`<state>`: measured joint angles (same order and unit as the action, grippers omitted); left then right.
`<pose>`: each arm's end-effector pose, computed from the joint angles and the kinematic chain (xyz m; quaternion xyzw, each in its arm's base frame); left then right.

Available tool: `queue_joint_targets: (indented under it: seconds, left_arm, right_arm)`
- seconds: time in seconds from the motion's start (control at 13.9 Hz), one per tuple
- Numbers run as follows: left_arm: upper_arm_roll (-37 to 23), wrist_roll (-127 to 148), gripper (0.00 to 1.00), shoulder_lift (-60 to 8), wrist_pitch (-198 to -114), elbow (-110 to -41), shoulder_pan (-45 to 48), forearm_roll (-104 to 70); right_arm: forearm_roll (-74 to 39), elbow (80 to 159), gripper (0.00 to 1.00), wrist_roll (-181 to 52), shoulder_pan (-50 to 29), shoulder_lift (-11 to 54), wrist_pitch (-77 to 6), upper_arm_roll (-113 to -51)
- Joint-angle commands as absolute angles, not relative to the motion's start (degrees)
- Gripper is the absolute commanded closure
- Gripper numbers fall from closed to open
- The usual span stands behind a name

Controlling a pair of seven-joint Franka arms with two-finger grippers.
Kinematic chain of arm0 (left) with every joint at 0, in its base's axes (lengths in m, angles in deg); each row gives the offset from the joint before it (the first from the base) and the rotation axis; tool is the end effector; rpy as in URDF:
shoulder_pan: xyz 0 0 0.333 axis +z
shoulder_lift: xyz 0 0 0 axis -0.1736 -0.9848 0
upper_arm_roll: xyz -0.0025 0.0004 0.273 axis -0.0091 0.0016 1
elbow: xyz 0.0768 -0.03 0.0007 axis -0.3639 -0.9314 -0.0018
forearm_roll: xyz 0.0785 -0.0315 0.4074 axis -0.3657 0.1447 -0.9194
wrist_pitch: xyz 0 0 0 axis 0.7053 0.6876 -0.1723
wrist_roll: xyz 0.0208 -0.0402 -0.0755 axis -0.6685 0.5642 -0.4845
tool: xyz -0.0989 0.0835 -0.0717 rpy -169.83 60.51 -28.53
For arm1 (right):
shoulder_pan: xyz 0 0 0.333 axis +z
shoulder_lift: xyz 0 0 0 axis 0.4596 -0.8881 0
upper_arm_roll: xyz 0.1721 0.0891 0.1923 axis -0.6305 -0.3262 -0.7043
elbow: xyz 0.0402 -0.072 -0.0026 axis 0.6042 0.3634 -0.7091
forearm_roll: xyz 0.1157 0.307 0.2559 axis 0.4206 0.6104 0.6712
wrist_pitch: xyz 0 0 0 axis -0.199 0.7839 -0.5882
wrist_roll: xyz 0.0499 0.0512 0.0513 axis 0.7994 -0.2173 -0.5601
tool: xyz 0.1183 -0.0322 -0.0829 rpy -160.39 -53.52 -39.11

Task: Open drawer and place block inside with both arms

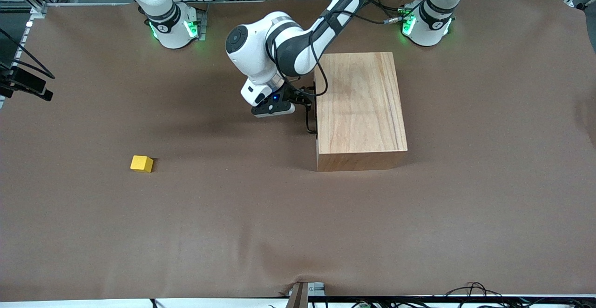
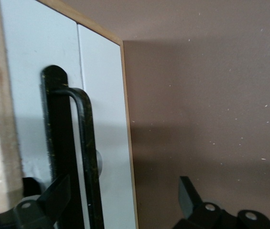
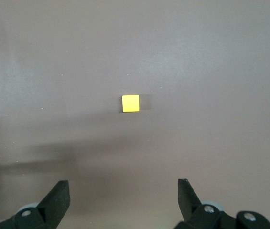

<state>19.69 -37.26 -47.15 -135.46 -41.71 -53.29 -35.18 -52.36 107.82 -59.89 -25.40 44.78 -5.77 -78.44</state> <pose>0.4083 -0.5805 0.2258 -0.9815 0.0389 -0.0287 0.1853 0.5682 -0.0641 0.5525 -0.9982 0.0539 0.0160 0.0186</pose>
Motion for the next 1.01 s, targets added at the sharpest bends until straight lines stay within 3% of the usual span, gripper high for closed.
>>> queue_joint_targets:
  seconds: [0.0,0.94]
  left_arm:
    - [20.05,-38.22,0.00,-48.34,-134.43,-40.04,-53.90,-36.10]
    - [19.43,-40.23,0.00,-50.10,-139.16,-39.87,-53.99,-35.66]
  right_arm:
    - [-51.18,105.96,0.00,-59.70,-26.74,43.90,-4.03,-79.15]
    - [-51.18,106.22,0.00,-59.61,-27.01,43.47,3.95,-79.24]
